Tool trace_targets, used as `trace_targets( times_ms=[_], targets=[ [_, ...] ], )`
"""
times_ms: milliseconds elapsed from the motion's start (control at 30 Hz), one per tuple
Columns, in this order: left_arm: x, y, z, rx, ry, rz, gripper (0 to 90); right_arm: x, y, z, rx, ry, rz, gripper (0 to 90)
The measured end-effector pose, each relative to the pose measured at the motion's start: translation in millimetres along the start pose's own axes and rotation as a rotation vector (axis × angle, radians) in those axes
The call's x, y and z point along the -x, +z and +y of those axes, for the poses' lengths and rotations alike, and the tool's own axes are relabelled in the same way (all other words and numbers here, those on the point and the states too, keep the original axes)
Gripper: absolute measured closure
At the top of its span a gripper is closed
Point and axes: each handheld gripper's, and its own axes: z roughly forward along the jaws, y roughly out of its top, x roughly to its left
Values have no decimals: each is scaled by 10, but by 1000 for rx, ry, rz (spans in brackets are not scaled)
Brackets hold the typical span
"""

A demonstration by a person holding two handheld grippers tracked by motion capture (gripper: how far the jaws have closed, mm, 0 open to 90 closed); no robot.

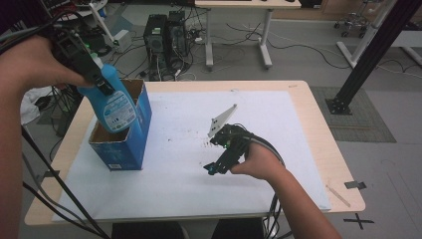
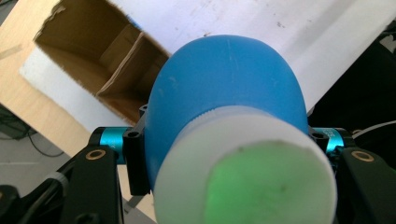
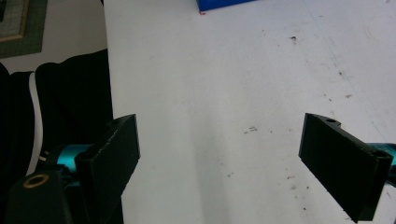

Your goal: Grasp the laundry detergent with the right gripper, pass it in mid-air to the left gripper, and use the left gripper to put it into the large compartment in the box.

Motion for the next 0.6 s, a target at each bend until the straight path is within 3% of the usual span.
trace_targets(
  times_ms=[300, 600],
  targets=[
    [-140, 26, -68, -20, -113, 45, 382, -8, 56, 26, -7, -4, 5, 116],
    [-239, 208, -90, -44, -125, 48, 382, -17, 60, 19, -13, -2, 7, 116]
  ],
)
